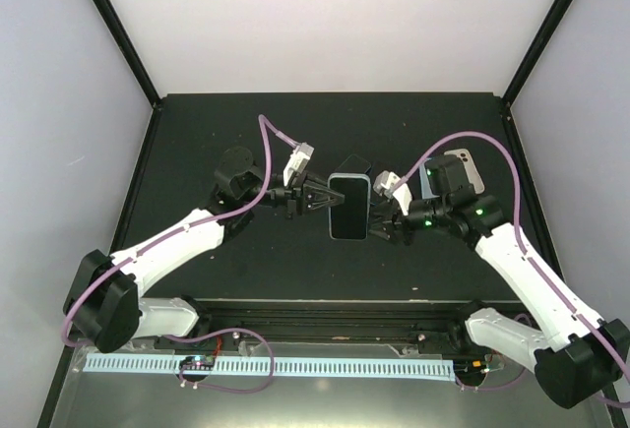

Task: Take the phone out of the phone case
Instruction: Remove the phone case from the phone.

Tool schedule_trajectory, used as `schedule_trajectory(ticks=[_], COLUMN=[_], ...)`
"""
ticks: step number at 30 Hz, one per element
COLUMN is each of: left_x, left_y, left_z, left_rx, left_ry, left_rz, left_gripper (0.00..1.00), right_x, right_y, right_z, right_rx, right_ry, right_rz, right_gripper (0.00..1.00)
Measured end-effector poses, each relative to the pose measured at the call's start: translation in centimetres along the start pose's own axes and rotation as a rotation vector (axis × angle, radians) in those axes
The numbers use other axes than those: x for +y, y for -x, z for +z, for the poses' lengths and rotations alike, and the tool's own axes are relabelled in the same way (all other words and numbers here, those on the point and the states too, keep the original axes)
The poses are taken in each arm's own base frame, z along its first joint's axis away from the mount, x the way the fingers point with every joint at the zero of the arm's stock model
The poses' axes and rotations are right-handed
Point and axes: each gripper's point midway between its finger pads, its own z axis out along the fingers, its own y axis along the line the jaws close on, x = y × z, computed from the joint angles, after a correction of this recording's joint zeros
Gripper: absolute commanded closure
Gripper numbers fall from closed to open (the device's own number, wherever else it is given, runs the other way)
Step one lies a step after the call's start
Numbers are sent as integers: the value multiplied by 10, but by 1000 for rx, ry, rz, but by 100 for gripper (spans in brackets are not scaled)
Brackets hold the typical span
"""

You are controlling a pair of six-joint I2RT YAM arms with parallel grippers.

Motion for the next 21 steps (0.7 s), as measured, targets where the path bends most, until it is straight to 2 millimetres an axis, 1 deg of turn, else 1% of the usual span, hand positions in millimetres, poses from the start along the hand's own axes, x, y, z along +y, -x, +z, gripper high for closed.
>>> schedule_trajectory(ticks=[2, 5, 7, 11, 15, 18, 21], left_x=[2, 3, -2, -16, -28, -35, -37], left_y=[4, 9, 14, 19, 16, 15, 13], left_z=[1, 3, 4, 4, 7, 8, 8], left_rx=[-10, -14, -16, -18, 2, 15, 23], left_ry=[16, 43, 47, 21, -33, -66, -80], left_rz=[17, 39, 63, 89, 81, 71, 58], left_gripper=[98, 99, 98, 98, 99, 99, 99], right_x=[-2, 0, 5, 22, 42, 52, 56], right_y=[5, 20, 26, 37, 44, 48, 50], right_z=[-3, -10, -16, -29, -41, -45, -44], right_rx=[14, 10, 6, -38, -92, -118, -126], right_ry=[-14, -14, -12, 15, 64, 106, 145], right_rz=[7, -7, -19, -63, -96, -94, -71], right_gripper=[53, 52, 50, 49, 50, 52, 54])
